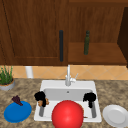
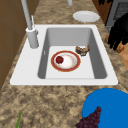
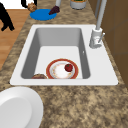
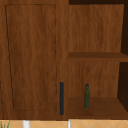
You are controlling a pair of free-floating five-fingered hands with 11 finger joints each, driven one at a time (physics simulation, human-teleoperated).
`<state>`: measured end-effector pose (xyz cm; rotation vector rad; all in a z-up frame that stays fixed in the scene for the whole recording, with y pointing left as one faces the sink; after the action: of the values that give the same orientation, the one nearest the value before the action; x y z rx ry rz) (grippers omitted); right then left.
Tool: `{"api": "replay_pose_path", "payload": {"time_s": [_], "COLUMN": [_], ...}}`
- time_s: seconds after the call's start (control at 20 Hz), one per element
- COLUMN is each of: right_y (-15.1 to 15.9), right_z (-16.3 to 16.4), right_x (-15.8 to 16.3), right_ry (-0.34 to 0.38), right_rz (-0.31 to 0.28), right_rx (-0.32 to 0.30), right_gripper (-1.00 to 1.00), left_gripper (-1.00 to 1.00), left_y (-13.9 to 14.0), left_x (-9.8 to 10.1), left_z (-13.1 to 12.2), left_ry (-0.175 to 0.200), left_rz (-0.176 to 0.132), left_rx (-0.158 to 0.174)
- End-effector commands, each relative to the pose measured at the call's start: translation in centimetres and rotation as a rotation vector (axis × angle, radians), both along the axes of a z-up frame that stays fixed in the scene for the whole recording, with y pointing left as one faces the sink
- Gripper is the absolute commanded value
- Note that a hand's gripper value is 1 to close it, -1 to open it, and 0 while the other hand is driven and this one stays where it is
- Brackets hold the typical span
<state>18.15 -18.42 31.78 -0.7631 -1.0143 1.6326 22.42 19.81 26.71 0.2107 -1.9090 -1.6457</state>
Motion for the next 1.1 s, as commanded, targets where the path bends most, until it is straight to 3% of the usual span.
{"api": "replay_pose_path", "payload": {"time_s": [0.0, 0.25, 0.45, 0.75, 1.0, 1.05], "right_y": [0.0, 0.0, 0.0, 0.0, 0.0, 0.0], "right_z": [0.0, 0.0, 0.0, 0.0, 0.0, 0.0], "right_x": [0.0, 0.0, 0.0, 0.0, 0.0, 0.0], "right_ry": [0.0, 0.0, 0.0, 0.0, 0.0, 0.0], "right_rz": [0.0, 0.0, 0.0, 0.0, 0.0, 0.0], "right_rx": [0.0, 0.0, 0.0, 0.0, 0.0, 0.0], "right_gripper": [0.0, 0.0, 0.0, 0.0, 0.0, 0.0], "left_gripper": [1.0, 1.0, 1.0, 1.0, 1.0, 1.0], "left_y": [-1.3, -2.9, -3.3, -4.0, -5.1, -5.7], "left_x": [0.0, 0.0, 0.0, 0.1, 0.2, 0.3], "left_z": [0.0, -0.1, -0.4, -1.1, -1.8, -1.8], "left_ry": [-0.012, -0.011, -0.01, -0.018, -0.017, -0.014], "left_rz": [-0.094, -0.098, -0.126, -0.131, -0.113, -0.098], "left_rx": [0.003, 0.0, -0.001, -0.005, -0.011, -0.016]}}
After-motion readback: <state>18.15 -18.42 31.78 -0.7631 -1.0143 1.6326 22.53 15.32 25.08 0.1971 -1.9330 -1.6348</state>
